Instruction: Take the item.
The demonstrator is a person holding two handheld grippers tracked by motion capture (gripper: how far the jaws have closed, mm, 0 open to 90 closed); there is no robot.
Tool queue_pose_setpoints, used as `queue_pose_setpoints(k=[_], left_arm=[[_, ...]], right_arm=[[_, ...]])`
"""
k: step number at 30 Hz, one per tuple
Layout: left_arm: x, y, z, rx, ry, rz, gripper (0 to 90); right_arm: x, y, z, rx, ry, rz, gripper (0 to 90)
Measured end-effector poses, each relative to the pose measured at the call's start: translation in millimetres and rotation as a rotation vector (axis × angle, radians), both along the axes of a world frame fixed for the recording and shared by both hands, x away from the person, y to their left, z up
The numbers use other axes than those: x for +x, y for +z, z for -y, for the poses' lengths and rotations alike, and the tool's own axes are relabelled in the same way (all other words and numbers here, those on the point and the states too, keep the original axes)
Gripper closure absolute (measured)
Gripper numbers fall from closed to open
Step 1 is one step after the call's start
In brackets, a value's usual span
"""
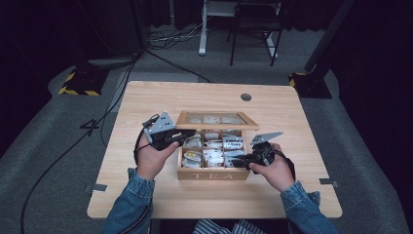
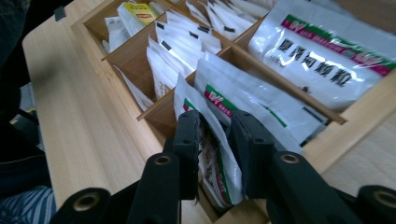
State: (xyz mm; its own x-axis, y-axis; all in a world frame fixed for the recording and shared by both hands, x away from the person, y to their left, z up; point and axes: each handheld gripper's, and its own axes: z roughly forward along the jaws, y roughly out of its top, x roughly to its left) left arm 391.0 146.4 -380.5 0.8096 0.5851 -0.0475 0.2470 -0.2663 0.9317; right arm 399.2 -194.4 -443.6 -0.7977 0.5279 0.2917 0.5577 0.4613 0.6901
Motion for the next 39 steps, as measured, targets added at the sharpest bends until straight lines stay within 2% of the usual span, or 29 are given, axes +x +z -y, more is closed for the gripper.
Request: queue_pose_setpoints(k=[3, 5, 6, 8, 20, 25, 31, 39], left_arm=[[0.0, 0.0, 0.0, 0.000, 0.000, 0.000, 79.9], [-0.1, -0.1, 0.1, -0.002, -0.001, -0.003, 79.9], [-0.1, -0.1, 0.1, -0.003, -0.001, -0.003, 79.9], [-0.1, -0.1, 0.1, -0.003, -0.001, -0.002, 79.9], [0.3, -0.2, -0.4, -0.002, -0.003, 0.000, 80.1], [0.3, 0.0, -1.1, -0.004, 0.000, 0.002, 80.1], [0.1, 0.2, -1.6, -0.009, -0.002, -0.004, 80.1], [0.1, 0.5, -2.0, -0.005, -0.001, 0.001, 80.1]], right_arm=[[-0.1, -1.3, -1.7, -0.006, 0.006, 0.001, 75.2], [-0.4, -3.5, -4.2, -0.025, 0.010, 0.000, 81.2], [-0.4, -3.5, -4.2, -0.025, 0.010, 0.000, 81.2], [-0.8, -4.5, -5.5, -0.025, 0.019, -0.007, 87.6], [-4.9, 1.6, -8.6, -0.058, 0.035, 0.044, 90.0], [-5.4, 7.6, -7.2, -0.045, 0.033, 0.061, 90.0], [-7.4, 21.9, -4.4, -0.019, 0.025, 0.095, 90.0], [-6.9, 34.6, 3.9, 0.033, 0.004, 0.127, 90.0]])
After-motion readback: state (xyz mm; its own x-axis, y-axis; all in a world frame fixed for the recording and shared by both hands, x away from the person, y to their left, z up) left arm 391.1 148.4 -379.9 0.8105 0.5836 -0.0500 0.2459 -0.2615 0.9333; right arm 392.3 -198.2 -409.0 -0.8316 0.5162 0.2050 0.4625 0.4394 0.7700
